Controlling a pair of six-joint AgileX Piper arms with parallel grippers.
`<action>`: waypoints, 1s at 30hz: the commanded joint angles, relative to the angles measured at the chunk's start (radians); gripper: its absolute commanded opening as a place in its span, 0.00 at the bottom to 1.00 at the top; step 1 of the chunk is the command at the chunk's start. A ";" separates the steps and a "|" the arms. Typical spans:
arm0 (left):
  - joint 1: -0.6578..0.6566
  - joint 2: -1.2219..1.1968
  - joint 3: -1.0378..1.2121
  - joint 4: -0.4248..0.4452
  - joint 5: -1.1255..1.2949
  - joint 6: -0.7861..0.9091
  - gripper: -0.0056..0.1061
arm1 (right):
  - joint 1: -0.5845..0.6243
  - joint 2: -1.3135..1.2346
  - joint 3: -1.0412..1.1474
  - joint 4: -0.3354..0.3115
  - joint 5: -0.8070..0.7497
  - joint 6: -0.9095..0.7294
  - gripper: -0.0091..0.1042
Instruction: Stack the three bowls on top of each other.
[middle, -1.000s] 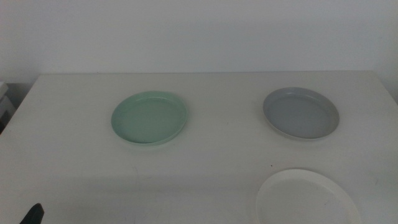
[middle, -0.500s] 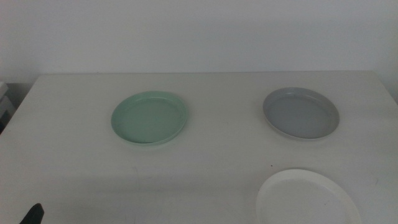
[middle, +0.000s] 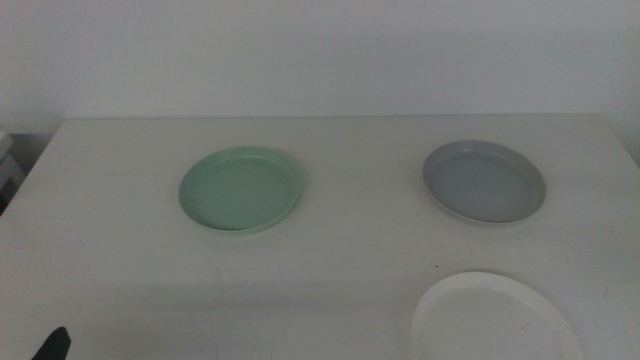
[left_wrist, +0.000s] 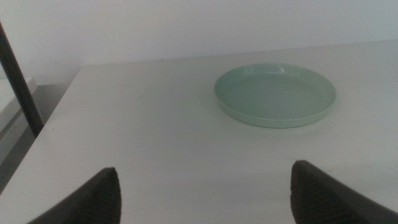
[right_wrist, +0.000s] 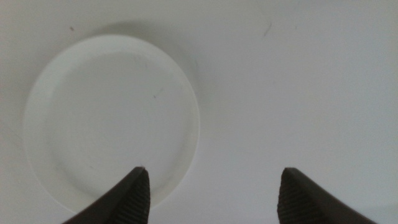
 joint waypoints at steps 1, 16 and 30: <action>-0.001 -0.004 -0.005 -0.012 -0.072 -0.012 0.92 | -0.005 0.038 -0.033 -0.004 -0.025 -0.002 0.54; -0.001 -0.004 -0.005 -0.012 -0.072 -0.012 0.92 | 0.157 0.387 -0.031 -0.021 -0.159 0.028 0.54; -0.001 -0.004 -0.005 -0.012 -0.072 -0.012 0.92 | 0.157 0.634 0.026 -0.013 -0.346 0.028 0.47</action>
